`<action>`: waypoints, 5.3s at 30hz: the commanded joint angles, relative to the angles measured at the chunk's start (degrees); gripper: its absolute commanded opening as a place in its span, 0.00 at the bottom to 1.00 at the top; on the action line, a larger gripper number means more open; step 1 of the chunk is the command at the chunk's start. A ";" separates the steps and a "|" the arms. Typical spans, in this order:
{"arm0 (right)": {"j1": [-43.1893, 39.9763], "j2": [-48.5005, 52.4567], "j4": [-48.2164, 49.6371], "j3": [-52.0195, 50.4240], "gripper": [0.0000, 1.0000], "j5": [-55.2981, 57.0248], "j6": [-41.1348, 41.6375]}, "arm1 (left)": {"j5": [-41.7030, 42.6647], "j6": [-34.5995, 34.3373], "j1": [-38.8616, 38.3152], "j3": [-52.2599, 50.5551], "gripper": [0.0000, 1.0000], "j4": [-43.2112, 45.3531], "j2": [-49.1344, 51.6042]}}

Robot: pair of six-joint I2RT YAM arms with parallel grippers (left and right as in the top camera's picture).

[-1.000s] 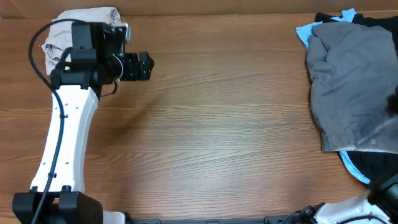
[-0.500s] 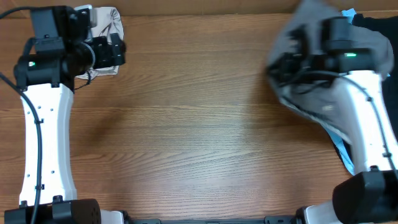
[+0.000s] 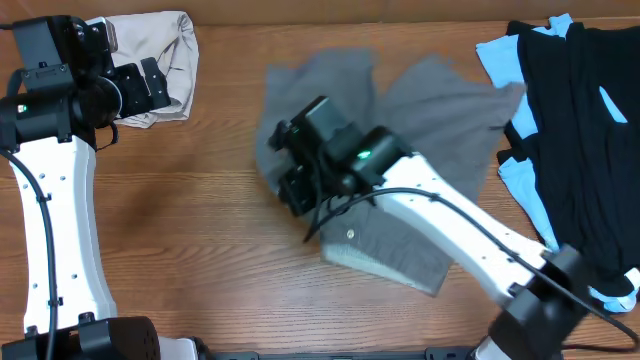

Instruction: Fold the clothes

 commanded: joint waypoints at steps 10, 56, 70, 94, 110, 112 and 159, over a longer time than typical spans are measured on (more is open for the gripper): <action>-0.15 1.77 -0.90 1.09 0.56 -3.26 0.85 | -0.72 0.11 0.20 1.49 1.00 -0.55 0.17; -37.81 -4.37 -13.18 8.96 0.98 5.09 -11.10 | 0.68 7.19 -17.11 1.49 0.98 29.55 38.71; -37.81 -4.37 -14.25 8.13 0.92 5.07 -9.57 | -3.32 6.64 -17.09 1.49 0.72 34.47 42.03; -37.81 -3.37 -12.48 8.13 0.75 6.19 -6.91 | -6.54 6.80 -15.82 22.73 0.04 37.03 43.67; -40.70 3.08 -2.62 8.13 0.82 26.67 10.69 | -7.52 6.75 -15.74 30.16 1.00 15.78 43.54; -42.91 3.91 -1.31 8.13 0.82 26.62 11.89 | -7.13 6.75 -15.96 31.95 1.00 10.47 43.43; -55.34 26.58 23.93 16.92 1.00 17.81 9.94 | -0.39 7.63 -22.71 36.94 1.00 -9.68 43.43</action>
